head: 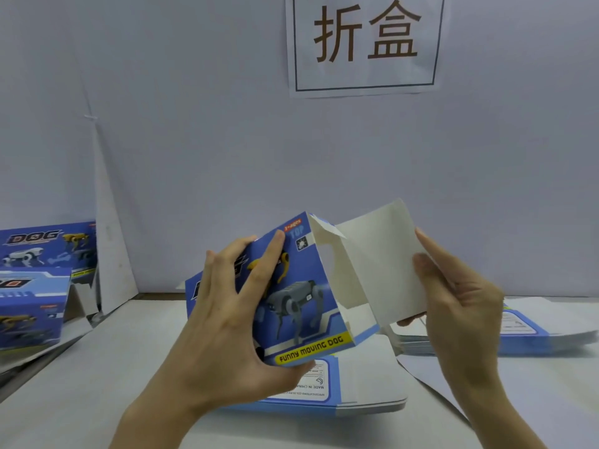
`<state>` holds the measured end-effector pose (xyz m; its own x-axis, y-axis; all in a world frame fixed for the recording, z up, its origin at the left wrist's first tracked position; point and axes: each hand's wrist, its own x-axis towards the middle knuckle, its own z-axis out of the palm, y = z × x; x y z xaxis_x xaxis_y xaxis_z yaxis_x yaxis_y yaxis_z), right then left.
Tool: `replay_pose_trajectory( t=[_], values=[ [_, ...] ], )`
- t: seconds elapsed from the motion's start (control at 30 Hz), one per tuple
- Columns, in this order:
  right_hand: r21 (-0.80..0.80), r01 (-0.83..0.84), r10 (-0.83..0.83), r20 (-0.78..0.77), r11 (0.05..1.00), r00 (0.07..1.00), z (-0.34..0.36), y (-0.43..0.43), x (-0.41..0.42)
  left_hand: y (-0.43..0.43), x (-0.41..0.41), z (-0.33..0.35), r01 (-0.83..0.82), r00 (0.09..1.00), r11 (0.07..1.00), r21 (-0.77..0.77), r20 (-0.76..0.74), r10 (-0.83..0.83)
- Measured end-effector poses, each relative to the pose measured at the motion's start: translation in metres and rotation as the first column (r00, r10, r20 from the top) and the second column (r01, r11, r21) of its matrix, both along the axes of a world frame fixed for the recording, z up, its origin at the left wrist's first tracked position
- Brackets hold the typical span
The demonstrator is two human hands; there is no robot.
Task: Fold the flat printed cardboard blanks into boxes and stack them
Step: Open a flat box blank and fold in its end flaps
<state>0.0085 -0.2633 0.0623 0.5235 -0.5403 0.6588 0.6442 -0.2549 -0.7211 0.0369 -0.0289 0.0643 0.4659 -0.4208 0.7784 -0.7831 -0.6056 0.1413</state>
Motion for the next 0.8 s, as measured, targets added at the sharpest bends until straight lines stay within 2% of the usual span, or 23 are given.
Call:
replay_pose_trajectory(
  t=[0.1, 0.17, 0.23, 0.27, 0.33, 0.4, 0.5, 0.6, 0.8],
  values=[
    [-0.022, 0.032, -0.032, 0.017, 0.999, 0.999, 0.001, -0.001, 0.002, -0.004, 0.000, -0.001, -0.031, 0.999, 0.999, 0.038, 0.011, 0.031],
    [0.096, -0.155, 0.157, -0.012, 0.983, 0.988, 0.006, -0.001, 0.001, -0.004, 0.002, -0.002, -0.070, 0.997, 0.995, 0.077, 0.043, 0.067],
    [0.250, -0.407, 0.428, -0.037, 0.879, 0.903, 0.012, 0.000, -0.002, -0.002, 0.004, -0.003, -0.100, 0.993, 0.989, 0.108, 0.070, 0.093],
    [0.324, -0.479, 0.515, -0.030, 0.816, 0.857, 0.014, 0.000, -0.002, -0.002, 0.005, -0.003, -0.102, 0.993, 0.988, 0.114, 0.068, 0.094],
    [0.412, -0.541, 0.610, -0.047, 0.733, 0.791, 0.015, 0.001, -0.004, -0.003, 0.004, -0.003, -0.092, 0.994, 0.989, 0.113, 0.061, 0.085],
    [0.414, -0.573, 0.664, -0.110, 0.707, 0.740, 0.015, 0.003, -0.005, -0.005, 0.003, -0.003, -0.088, 0.994, 0.990, 0.114, 0.072, 0.080],
    [0.336, -0.525, 0.607, -0.219, 0.782, 0.764, 0.010, 0.001, 0.000, -0.004, 0.002, -0.002, -0.095, 0.993, 0.989, 0.109, 0.082, 0.087],
    [0.318, -0.470, 0.547, -0.226, 0.824, 0.806, 0.007, -0.003, 0.005, -0.003, 0.001, 0.001, -0.103, 0.993, 0.991, 0.089, 0.064, 0.098],
    [0.251, -0.384, 0.444, -0.257, 0.889, 0.858, 0.010, -0.008, 0.001, -0.009, 0.002, -0.002, -0.085, 0.991, 0.989, 0.121, 0.117, 0.071]
  ],
)
